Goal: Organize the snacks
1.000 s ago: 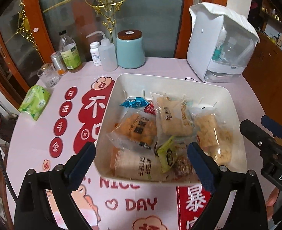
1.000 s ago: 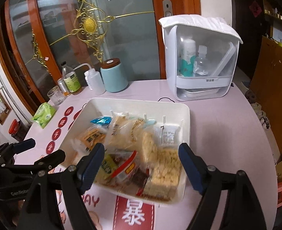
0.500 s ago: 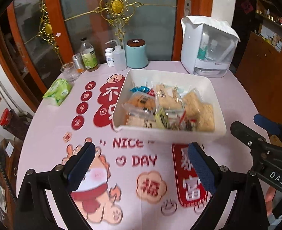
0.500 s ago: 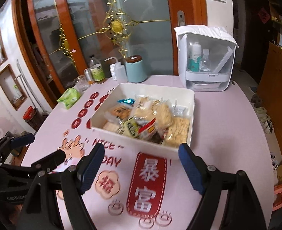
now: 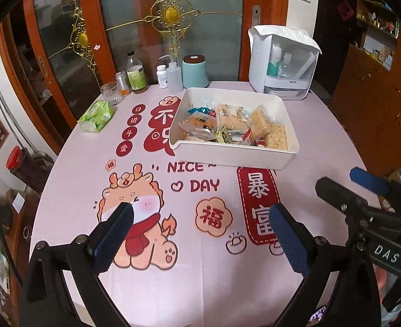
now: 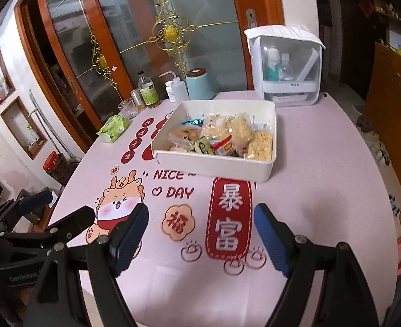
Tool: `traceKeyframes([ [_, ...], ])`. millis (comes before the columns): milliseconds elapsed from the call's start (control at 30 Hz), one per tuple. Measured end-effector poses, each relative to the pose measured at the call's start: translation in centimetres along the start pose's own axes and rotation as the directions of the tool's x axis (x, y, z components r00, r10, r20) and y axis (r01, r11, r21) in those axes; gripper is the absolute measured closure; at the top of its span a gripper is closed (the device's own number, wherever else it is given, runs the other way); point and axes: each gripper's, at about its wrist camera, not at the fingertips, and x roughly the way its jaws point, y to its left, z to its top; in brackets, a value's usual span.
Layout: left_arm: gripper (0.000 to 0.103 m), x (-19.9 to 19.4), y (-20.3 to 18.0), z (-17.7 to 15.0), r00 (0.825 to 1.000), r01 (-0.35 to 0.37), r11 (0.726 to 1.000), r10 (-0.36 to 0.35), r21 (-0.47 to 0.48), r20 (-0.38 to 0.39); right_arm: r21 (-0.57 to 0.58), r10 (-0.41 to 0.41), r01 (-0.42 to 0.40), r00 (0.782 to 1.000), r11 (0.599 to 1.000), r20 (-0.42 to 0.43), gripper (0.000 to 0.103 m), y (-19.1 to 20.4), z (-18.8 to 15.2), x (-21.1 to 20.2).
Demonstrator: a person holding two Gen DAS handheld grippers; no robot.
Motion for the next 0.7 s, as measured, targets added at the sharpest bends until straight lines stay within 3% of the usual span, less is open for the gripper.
traceKeyframes([
  [367,0.004,-1.1,2.9,-2.1,0.999,-0.032,0.998,0.031,-0.053,-0.019,0.02,-0.043,0.043,0.999,0.999,-0.011,0.022,2.9,-1.6,-1.0],
  [700,0.004,-1.4,3.3,-1.9,0.997,-0.071,0.997,0.071,-0.015,0.006,0.033,-0.081,0.081,0.997,0.996,0.013,0.022,3.8,-1.0,-1.5],
])
